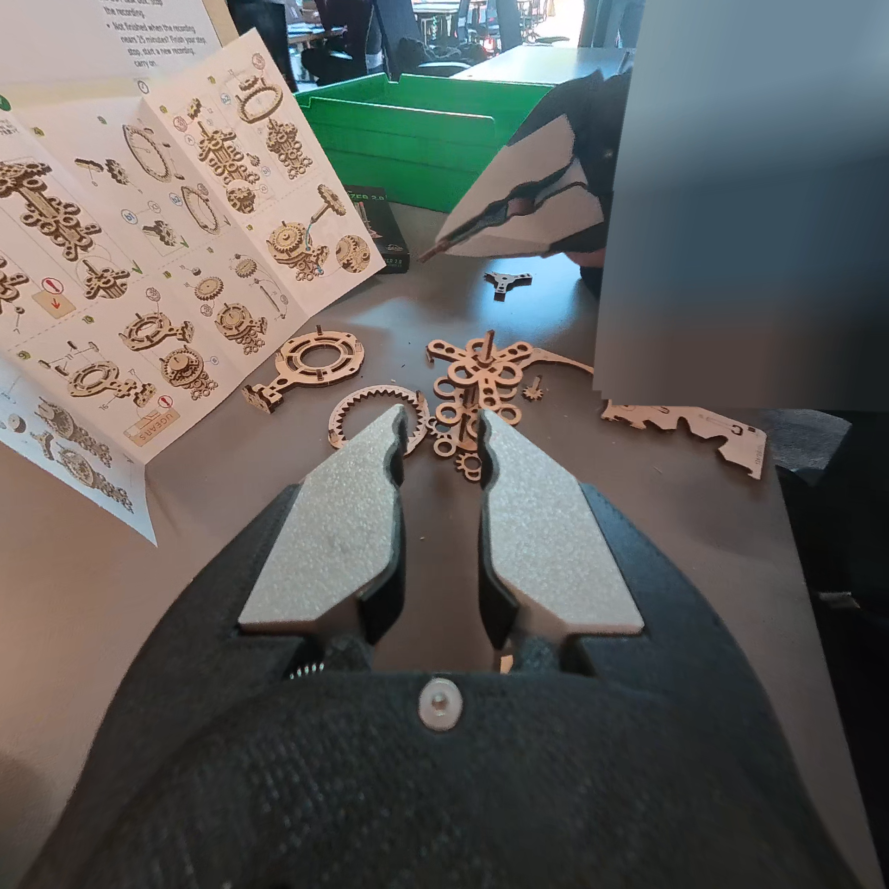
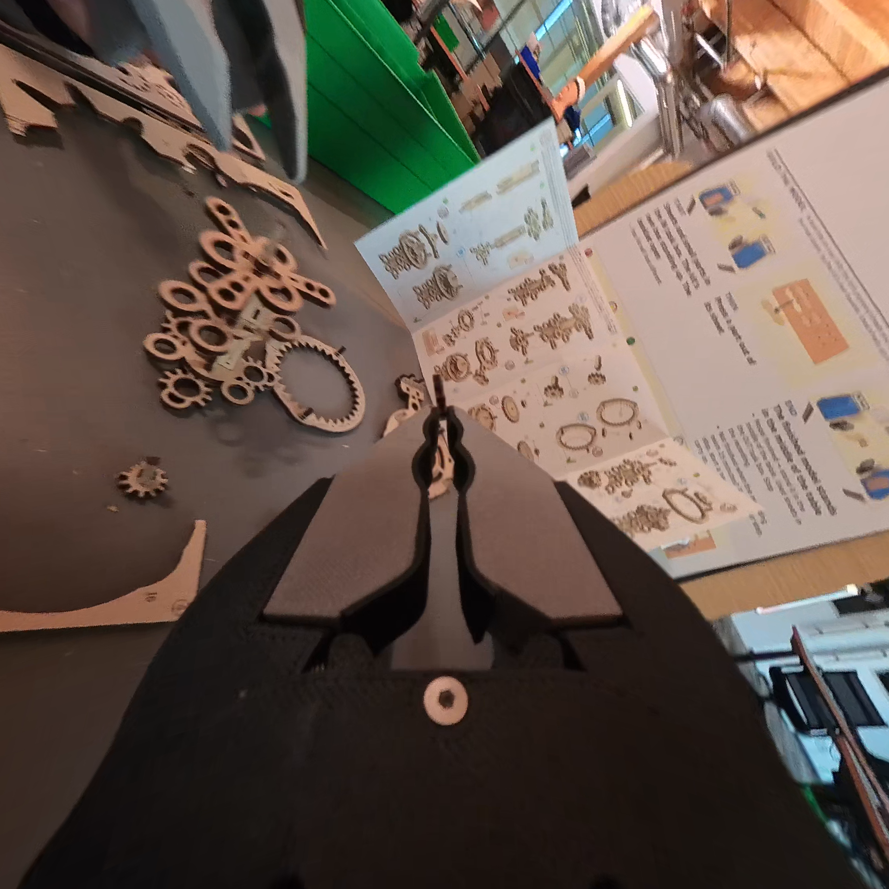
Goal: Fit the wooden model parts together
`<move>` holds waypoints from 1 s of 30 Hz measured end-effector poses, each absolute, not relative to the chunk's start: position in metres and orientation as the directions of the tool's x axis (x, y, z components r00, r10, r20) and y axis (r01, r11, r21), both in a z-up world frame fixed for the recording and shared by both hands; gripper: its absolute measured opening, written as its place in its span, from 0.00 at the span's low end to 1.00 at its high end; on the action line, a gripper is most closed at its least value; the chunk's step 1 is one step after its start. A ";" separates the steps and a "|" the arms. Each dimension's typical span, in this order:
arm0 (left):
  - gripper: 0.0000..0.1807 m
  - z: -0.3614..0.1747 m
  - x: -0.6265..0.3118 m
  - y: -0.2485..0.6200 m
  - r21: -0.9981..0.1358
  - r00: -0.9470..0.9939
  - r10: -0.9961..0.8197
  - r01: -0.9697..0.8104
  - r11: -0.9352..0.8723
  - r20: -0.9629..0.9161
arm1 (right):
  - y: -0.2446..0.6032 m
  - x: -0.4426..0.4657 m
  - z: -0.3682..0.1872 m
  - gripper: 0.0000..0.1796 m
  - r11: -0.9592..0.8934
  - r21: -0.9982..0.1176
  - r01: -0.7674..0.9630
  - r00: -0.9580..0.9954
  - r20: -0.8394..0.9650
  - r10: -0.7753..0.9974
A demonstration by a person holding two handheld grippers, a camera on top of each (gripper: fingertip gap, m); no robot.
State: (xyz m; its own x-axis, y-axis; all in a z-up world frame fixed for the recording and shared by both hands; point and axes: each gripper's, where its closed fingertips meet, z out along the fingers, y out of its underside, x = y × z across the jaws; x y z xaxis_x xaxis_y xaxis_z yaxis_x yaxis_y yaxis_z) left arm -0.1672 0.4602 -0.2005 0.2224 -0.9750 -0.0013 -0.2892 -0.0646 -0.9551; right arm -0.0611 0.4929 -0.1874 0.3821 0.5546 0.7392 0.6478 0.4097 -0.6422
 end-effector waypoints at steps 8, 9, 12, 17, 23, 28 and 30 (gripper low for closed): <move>0.13 -0.208 -0.164 0.459 -0.944 0.221 -0.974 -0.330 -0.028 -0.048 | 0.467 -0.085 -0.184 0.00 0.521 -0.540 0.661 0.272 0.820 0.504; 0.13 -0.209 -0.164 0.459 -0.944 0.220 -0.975 -0.329 -0.035 -0.041 | 0.468 -0.085 -0.186 0.00 0.520 -0.534 0.667 0.265 0.822 0.504; 0.13 -0.209 -0.164 0.459 -0.945 0.218 -0.976 -0.323 -0.048 -0.025 | 0.468 -0.084 -0.189 0.00 0.513 -0.544 0.664 0.267 0.813 0.517; 0.13 -0.204 -0.165 0.456 -0.949 0.215 -0.976 -0.313 -0.041 -0.028 | 0.470 -0.083 -0.188 0.00 0.506 -0.561 0.655 0.282 0.803 0.526; 0.13 -0.203 -0.164 0.451 -0.948 0.202 -0.979 -0.316 -0.028 -0.039 | 0.473 -0.082 -0.191 0.00 0.491 -0.573 0.656 0.287 0.792 0.539; 0.12 -0.203 -0.166 0.451 -0.947 0.200 -0.978 -0.320 -0.014 -0.053 | 0.474 -0.082 -0.193 0.00 0.487 -0.575 0.658 0.286 0.789 0.544; 0.12 -0.203 -0.166 0.451 -0.947 0.199 -0.979 -0.320 -0.018 -0.049 | 0.474 -0.083 -0.194 0.00 0.486 -0.575 0.659 0.285 0.788 0.545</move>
State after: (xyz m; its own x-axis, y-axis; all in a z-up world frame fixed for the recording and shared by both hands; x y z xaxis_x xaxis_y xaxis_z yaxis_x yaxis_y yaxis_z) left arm -0.1660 0.4506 -0.2029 0.1994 -0.9787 -0.0486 -0.3197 -0.0180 -0.9473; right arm -0.0829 0.4738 -0.1937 0.2852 0.5454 0.7881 0.6589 0.4856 -0.5745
